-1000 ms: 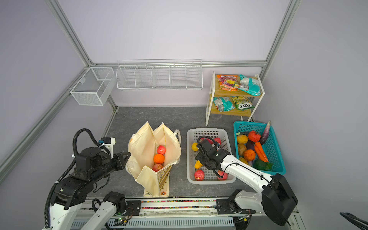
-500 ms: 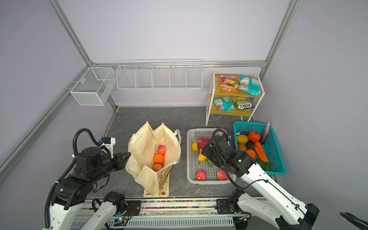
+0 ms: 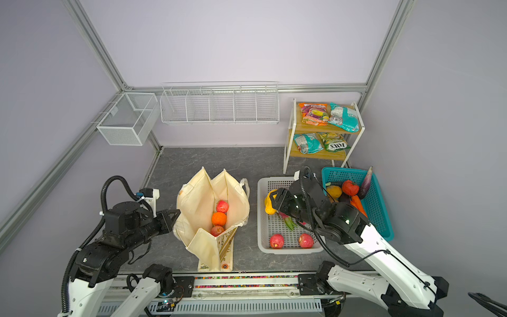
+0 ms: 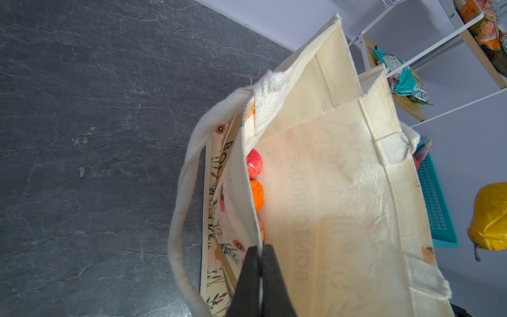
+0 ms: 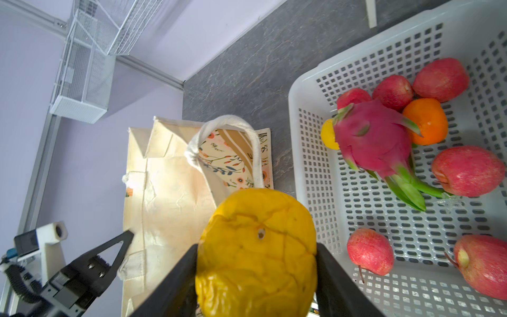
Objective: Place the food into the grocery bag and tie it
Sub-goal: 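Lift the yellow fruit with the right gripper and carry it toward the bag, then lower the yellow fruit into the bag mouth and open the right gripper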
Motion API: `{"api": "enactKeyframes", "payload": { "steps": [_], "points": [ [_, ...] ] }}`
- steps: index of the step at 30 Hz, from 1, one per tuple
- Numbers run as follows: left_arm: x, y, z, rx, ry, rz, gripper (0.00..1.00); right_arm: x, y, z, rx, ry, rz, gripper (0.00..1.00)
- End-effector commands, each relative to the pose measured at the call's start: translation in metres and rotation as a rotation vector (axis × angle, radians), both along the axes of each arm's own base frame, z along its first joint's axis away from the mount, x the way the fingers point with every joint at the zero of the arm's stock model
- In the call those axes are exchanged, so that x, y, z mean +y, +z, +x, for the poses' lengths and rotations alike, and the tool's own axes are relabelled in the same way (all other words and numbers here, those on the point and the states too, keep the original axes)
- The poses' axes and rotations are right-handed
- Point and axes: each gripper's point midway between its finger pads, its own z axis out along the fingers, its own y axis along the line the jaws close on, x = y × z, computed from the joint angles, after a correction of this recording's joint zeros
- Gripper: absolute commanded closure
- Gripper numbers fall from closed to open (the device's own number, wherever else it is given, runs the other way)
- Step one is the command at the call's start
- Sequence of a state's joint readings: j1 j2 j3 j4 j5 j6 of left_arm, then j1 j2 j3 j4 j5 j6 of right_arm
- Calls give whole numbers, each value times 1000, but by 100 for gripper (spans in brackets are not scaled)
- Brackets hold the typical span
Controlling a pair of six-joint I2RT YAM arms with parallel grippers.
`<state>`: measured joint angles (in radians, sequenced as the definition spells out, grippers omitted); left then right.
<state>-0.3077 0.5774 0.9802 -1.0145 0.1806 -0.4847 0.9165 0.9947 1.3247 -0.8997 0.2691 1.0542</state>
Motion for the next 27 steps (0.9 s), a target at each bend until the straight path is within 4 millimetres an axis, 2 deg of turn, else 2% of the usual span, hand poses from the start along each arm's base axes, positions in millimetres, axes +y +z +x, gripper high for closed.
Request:
{"api": "enactKeyframes", "payload": {
  "steps": [1, 7, 12, 20, 27],
  "points": [
    [-1, 3, -6, 15, -14, 0, 100, 27, 23, 3, -85, 75, 0, 38],
    [-1, 3, -3, 17, -10, -3, 100, 92, 44, -3, -159, 251, -22, 38],
    [-2, 3, -2, 18, -9, -5, 100, 139, 43, -11, -182, 367, -74, 38],
    [-5, 4, 0, 16, -15, -19, 100, 183, 13, -15, -135, 470, -165, 38],
    [-5, 8, 1, 6, -15, -25, 100, 212, -24, -5, -90, 519, -277, 38]
  ]
}}
